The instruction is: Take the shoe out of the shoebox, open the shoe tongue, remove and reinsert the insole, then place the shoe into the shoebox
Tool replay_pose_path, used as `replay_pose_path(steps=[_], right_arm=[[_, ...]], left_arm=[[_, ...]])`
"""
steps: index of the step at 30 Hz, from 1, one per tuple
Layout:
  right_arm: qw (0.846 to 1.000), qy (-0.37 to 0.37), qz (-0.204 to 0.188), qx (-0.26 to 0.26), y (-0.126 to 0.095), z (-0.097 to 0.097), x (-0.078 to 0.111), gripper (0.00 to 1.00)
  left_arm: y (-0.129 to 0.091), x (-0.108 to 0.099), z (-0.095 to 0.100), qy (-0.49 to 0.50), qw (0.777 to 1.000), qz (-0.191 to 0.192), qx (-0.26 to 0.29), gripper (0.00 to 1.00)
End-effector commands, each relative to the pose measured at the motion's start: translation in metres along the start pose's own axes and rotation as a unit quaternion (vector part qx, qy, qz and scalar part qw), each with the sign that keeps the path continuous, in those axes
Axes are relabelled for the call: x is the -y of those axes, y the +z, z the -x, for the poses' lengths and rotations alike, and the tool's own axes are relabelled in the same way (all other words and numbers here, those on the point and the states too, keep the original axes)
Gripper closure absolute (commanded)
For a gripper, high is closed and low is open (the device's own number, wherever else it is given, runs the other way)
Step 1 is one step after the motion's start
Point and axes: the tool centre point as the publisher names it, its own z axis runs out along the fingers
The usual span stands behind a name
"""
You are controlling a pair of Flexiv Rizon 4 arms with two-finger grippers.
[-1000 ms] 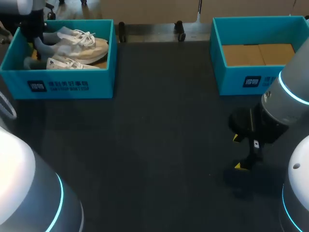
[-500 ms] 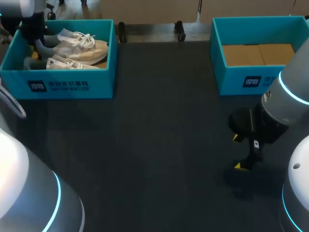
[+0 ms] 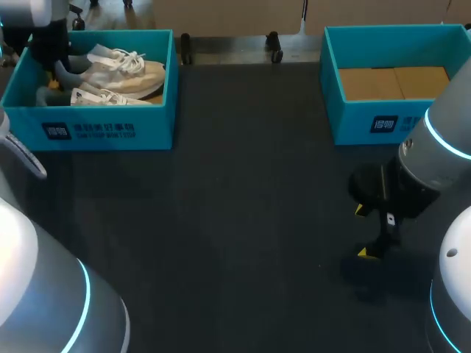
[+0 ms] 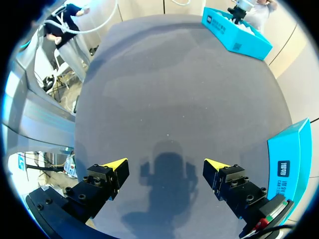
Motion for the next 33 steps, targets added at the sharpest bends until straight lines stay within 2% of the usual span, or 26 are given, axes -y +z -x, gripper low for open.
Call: replay_pose_path(steps=[1, 5, 7, 12, 20, 24, 33], right_arm=[[1.0, 0.0, 0.0, 0.001, 0.001, -0.001, 0.0, 0.0], [1.0, 0.0, 0.0, 0.001, 0.001, -0.001, 0.0, 0.0], [1.0, 0.0, 0.0, 0.001, 0.001, -0.001, 0.0, 0.0], [1.0, 0.0, 0.0, 0.001, 0.001, -0.001, 0.0, 0.0], [1.0, 0.0, 0.0, 0.001, 0.001, -0.001, 0.0, 0.0], [1.0, 0.0, 0.0, 0.001, 0.001, -0.001, 0.0, 0.0], [1.0, 0.0, 0.0, 0.001, 0.001, -0.001, 0.0, 0.0]], left_arm=[[-0.005, 0.003, -0.002, 0.002, 1.0, -0.001, 0.015, 0.58], [-0.018, 0.009, -0.001, 0.008, 1.0, 0.012, 0.021, 0.44], [-0.024, 0.012, -0.001, 0.009, 0.999, 0.016, 0.028, 0.24], [-0.039, 0.015, -0.001, 0.008, 0.999, 0.023, 0.049, 0.09], [-0.071, 0.026, 0.004, 0.007, 0.997, 0.04, 0.061, 0.07], [-0.087, 0.038, 0.006, 0.01, 0.997, 0.046, 0.065, 0.0], [-0.113, 0.07, 0.0, 0.007, 0.997, 0.046, 0.065, 0.0]])
